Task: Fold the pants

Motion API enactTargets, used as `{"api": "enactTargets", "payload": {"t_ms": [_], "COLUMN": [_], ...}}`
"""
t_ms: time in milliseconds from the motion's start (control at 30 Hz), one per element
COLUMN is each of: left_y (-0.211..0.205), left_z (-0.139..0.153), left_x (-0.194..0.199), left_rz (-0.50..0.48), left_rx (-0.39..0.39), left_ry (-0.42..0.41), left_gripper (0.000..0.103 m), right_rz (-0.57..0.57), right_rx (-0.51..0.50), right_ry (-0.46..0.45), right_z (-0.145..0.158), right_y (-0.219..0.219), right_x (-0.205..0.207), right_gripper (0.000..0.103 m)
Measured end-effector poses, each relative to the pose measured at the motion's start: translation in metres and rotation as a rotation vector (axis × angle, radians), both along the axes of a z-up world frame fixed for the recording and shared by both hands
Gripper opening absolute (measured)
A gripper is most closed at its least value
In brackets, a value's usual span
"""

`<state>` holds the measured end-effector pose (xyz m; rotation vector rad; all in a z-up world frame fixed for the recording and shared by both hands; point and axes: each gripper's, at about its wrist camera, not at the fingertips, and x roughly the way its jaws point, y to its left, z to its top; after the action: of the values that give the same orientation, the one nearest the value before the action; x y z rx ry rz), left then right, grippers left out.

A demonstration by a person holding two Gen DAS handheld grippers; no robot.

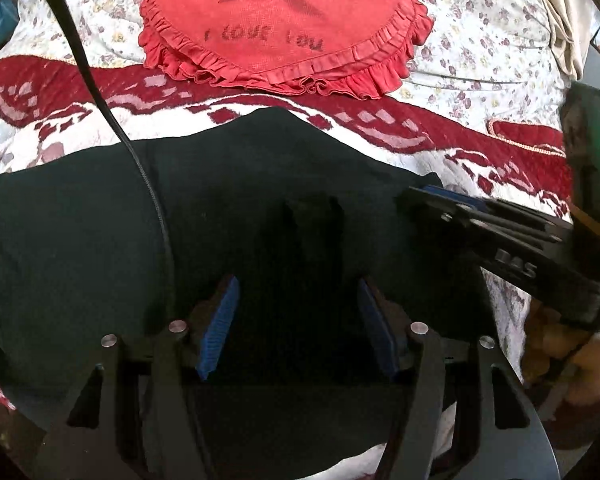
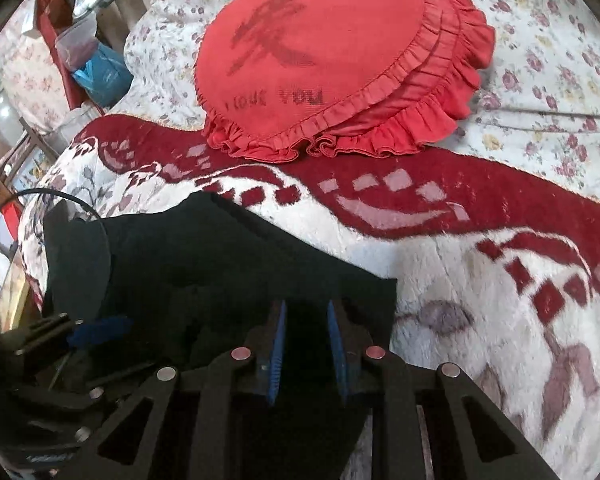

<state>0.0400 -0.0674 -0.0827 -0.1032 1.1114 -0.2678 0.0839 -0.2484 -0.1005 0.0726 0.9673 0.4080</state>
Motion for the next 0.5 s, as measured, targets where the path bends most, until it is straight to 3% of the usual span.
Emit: {"api": "enactTargets", "payload": {"t_ms": [167, 267, 400, 500], "left_y": [0.005, 0.005, 0.003, 0.007], "left_z": [0.004, 0.007, 0.008, 0.012], "left_x": [-0.001, -0.005, -0.009, -0.012], "left_rz": [0.015, 0.028, 0.035, 0.046], "left_rx": [-0.024, -0.018, -0.007, -0.005], "left_ry": [0.003, -0.008, -0.011, -0.017], "left_gripper": [0.061, 0.061, 0.061, 0.061], "right_rz": [0.043, 0.067, 0.068, 0.077], "right_rx": [-0.054, -0.078, -0.120, -0.135], "right_ry": [-0.041, -0.040, -0.013, -0.007], "right_z": [0.018, 0.012, -0.009, -0.002], "right_y": [0.001, 0.004, 0.010, 0.014], "right_x": [-0.042, -0.068, -0.078, -0.079], "right_gripper": [0.020, 0.020, 0.021, 0.021]}}
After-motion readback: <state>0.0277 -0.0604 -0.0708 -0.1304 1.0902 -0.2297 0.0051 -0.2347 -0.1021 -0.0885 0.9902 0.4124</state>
